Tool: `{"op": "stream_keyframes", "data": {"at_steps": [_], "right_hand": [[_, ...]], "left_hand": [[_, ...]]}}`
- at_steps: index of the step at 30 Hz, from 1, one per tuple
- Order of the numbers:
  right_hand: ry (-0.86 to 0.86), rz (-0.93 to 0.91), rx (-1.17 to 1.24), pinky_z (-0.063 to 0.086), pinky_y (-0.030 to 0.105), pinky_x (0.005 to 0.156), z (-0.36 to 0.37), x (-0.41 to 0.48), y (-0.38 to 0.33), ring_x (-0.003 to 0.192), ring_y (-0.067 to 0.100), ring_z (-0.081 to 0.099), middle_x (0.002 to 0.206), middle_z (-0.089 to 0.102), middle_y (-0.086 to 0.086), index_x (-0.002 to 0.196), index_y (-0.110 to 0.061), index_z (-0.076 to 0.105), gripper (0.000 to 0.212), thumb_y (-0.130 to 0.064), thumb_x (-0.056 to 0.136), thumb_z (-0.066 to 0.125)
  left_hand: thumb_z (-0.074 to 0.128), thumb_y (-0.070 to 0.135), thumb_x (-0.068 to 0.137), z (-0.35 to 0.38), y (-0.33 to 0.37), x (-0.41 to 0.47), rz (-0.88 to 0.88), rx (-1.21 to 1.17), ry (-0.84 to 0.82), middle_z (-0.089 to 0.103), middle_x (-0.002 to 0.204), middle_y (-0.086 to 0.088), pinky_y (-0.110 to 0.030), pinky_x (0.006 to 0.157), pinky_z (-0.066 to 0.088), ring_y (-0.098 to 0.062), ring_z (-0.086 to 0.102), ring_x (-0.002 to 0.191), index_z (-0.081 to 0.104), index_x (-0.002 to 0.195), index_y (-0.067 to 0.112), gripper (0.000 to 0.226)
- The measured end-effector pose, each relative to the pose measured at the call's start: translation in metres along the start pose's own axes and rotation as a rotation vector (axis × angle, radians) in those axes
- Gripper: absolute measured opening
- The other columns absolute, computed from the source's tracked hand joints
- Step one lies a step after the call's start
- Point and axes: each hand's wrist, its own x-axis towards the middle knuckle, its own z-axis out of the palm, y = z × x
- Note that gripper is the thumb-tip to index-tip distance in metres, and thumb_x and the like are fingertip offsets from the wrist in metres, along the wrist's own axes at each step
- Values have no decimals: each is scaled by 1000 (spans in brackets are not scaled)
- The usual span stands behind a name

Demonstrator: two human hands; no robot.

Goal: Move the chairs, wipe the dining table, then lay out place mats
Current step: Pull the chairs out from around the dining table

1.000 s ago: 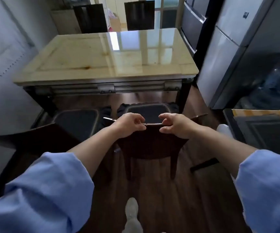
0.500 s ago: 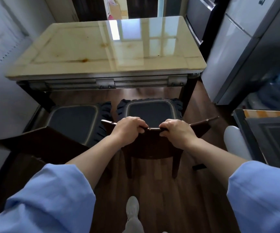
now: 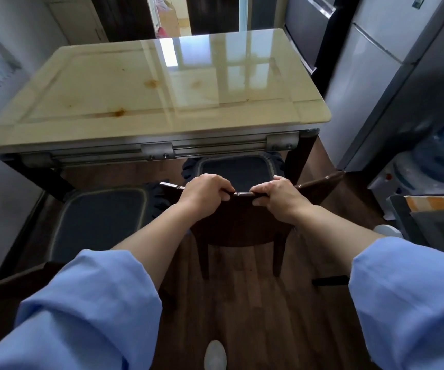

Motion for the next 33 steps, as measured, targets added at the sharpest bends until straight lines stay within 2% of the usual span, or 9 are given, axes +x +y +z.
{"op": "stream_keyframes", "data": {"at_steps": [3,5,8,11,15,19,24,33], "right_hand": [[-49,13,59,5,18,109,-18,27,2,136,18,35,131,61,0,125,-19,61,31,-23,96,52],[-75,23,77,5,18,107,-27,47,3,138,17,30,137,56,-1,131,-19,57,34,-23,99,47],[-62,25,62,5,25,115,-34,84,6,137,12,35,138,56,-1,132,-22,55,35,-25,98,48],[-49,46,38,10,27,116,-39,120,12,134,12,41,137,57,-2,132,-24,56,36,-27,96,51],[-14,91,48,15,29,117,-47,159,19,138,24,33,135,58,-3,131,-26,57,37,-31,94,53],[-1,91,33,14,27,115,-59,191,26,139,22,32,136,58,-4,131,-26,57,37,-31,95,52],[18,114,76,19,31,117,-71,225,44,139,26,30,135,58,-2,129,-29,59,36,-34,93,54],[-26,103,96,11,27,115,-95,263,65,142,24,18,140,53,-5,133,-27,55,38,-33,95,51]], "left_hand": [[62,17,86,-10,-8,33,4,-9,1,68,115,3,-31,90,44,-21,58,110,70,109,29,27],[62,18,86,-16,-13,55,13,-1,1,67,115,4,-30,90,44,-21,58,110,70,109,30,27],[62,19,85,-26,-21,87,7,-10,-4,68,115,3,-30,90,44,-22,59,110,70,108,31,27],[63,19,84,-33,-28,119,5,-26,3,69,115,2,-30,89,44,-23,60,109,71,107,31,27],[65,18,83,-44,-33,159,-4,-25,-6,68,115,-1,-28,89,43,-24,59,110,71,107,29,27],[68,19,81,-52,-36,196,-32,-37,-9,67,115,-5,-29,89,44,-26,58,109,72,106,30,28],[67,16,82,-55,-34,232,-34,-70,16,67,116,-6,-27,89,42,-26,58,110,72,106,26,27],[66,15,82,-61,-22,279,-78,-91,37,66,118,-5,-26,88,41,-25,57,111,73,106,25,26]]}}
